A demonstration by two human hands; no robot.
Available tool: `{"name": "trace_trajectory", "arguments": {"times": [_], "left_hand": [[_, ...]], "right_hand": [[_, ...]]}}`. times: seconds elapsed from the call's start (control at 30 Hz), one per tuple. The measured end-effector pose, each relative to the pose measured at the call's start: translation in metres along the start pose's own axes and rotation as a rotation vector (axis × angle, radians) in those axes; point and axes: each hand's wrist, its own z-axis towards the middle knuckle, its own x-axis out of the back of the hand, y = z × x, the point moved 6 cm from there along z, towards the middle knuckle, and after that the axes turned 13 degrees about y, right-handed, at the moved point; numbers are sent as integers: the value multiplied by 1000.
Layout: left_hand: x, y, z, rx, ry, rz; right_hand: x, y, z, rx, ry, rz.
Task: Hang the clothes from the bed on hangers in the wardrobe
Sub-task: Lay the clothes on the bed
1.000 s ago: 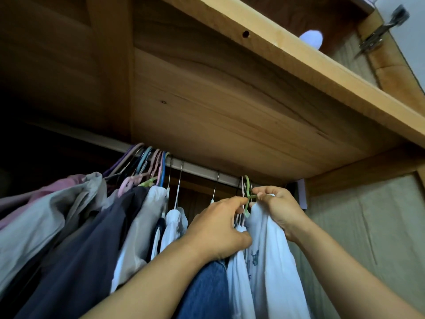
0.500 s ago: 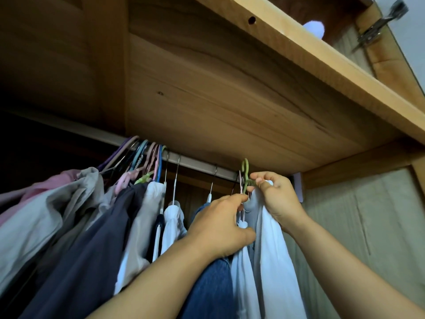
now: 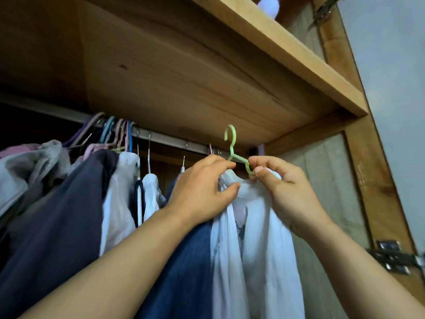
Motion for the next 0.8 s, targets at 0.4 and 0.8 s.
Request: {"name": "trace_trajectory", "arguments": {"times": [0.4,0.8], "left_hand": [[-33,85,-24,15,-149,-16],[25,213,-122,-189,186,-159]], "right_hand": [[155,-75,-105,-78,101,177],[262,-169,-207,103,68,-854]]}}
